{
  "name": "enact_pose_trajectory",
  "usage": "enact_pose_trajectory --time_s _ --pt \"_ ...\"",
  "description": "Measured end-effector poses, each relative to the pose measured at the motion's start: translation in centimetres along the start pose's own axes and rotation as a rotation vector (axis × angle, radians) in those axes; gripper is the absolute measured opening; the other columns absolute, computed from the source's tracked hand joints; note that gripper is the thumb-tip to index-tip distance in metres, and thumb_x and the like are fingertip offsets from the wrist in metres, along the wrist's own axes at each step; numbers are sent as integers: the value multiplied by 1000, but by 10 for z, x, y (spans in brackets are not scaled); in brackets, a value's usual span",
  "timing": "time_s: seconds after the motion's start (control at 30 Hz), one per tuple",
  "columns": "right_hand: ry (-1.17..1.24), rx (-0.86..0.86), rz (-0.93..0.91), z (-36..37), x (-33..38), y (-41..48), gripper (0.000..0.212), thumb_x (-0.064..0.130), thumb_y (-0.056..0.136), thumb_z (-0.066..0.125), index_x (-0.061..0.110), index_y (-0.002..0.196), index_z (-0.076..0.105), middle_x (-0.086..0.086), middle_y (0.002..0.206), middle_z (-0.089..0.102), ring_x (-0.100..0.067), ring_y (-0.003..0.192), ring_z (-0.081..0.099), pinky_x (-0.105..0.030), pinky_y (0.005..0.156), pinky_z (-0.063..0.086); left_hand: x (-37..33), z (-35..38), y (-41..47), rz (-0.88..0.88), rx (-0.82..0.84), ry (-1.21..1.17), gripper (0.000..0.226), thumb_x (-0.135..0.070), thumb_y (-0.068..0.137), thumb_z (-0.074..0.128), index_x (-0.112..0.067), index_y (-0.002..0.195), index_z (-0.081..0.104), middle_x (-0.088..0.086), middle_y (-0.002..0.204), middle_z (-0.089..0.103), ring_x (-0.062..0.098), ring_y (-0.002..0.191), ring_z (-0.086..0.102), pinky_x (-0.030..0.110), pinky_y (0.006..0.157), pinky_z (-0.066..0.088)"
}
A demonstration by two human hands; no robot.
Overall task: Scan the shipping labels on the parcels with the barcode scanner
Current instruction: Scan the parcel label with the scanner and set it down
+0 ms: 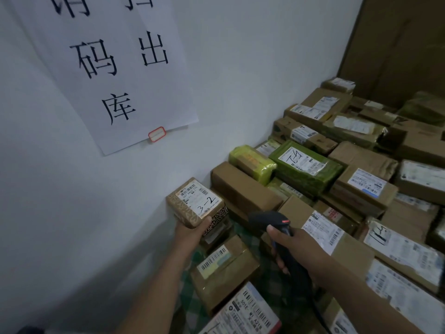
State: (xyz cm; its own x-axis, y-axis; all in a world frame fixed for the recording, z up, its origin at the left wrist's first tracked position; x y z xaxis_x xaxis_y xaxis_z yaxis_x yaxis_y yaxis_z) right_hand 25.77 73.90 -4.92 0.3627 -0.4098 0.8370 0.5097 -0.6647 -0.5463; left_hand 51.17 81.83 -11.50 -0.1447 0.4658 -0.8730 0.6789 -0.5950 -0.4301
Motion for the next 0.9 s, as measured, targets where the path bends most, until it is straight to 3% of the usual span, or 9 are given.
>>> enact_pose_trajectory --time_s 0.07,0.13,0.33,0.4,0.5,0.6,0.7,0.8,0.9 --pt "-5 9 -4 1 0 1 45 44 89 61 1 76 60 -8 53 57 -18 44 52 -24 48 44 8 4 3 -62 58 -94 51 -28 85 75 -29 128 48 5 139 56 29 126 54 51 102 45" --pt "-7 6 0 1 1 1 43 42 90 61 1 77 60 -7 53 57 -18 44 53 -24 46 44 10 4 6 -74 81 -128 49 -27 84 76 -35 123 47 3 137 57 28 123 55 54 100 46" --pt "-30 -9 26 -1 0 0 42 42 89 61 1 82 61 -8 58 59 -21 49 55 -26 49 46 19 3 3 -209 102 -355 35 -20 89 68 -17 121 54 6 109 70 19 90 68 29 55 54" --pt "-57 -10 27 0 1 -1 43 43 88 61 0 83 62 -9 59 60 -21 50 55 -26 49 46 22 -1 3 -249 116 -406 38 -16 87 70 -10 122 56 11 108 72 21 91 71 26 56 56" --pt "-70 -2 -4 4 6 -5 45 44 86 62 -1 82 62 -11 58 59 -21 49 55 -27 48 46 16 -7 -2 -189 121 -345 29 -7 85 71 -14 111 61 5 99 75 14 83 73 24 62 56" --pt "-93 -5 -32 7 11 -15 45 44 87 62 0 82 62 -11 58 59 -21 48 55 -26 49 46 4 -10 -12 -50 118 -233 42 0 80 74 -21 113 59 -1 96 76 15 87 74 29 69 59" --pt "-140 -36 -107 6 22 -30 41 41 89 62 1 80 61 -7 52 59 -18 43 55 -25 47 46 -9 -20 -28 56 67 -158 51 -1 73 79 -23 115 59 -1 102 75 19 94 73 44 85 59" --pt "-217 -62 -194 2 33 -54 41 42 88 64 4 74 61 -8 52 61 -21 45 57 -30 53 49 -25 -34 -51 141 26 -84 72 -29 54 88 -27 119 57 0 117 69 20 101 70 49 88 58" --pt "-233 -72 -250 -5 41 -81 38 40 89 63 5 75 61 -8 53 63 -24 48 58 -33 56 50 -36 -48 -77 205 -23 -9 101 -46 37 85 -24 130 52 2 127 60 19 105 67 41 86 59"
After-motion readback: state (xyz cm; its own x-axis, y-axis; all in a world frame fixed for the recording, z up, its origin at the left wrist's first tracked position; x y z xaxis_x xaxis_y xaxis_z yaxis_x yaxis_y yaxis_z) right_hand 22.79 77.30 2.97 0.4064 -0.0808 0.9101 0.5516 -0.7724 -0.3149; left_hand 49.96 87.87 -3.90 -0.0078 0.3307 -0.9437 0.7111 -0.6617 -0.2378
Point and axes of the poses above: each hand's wrist, its own y-axis towards the middle knuckle, its own z-axis out of the palm, x = y × z, the point moved 7 cm from there along y, towards the middle knuckle
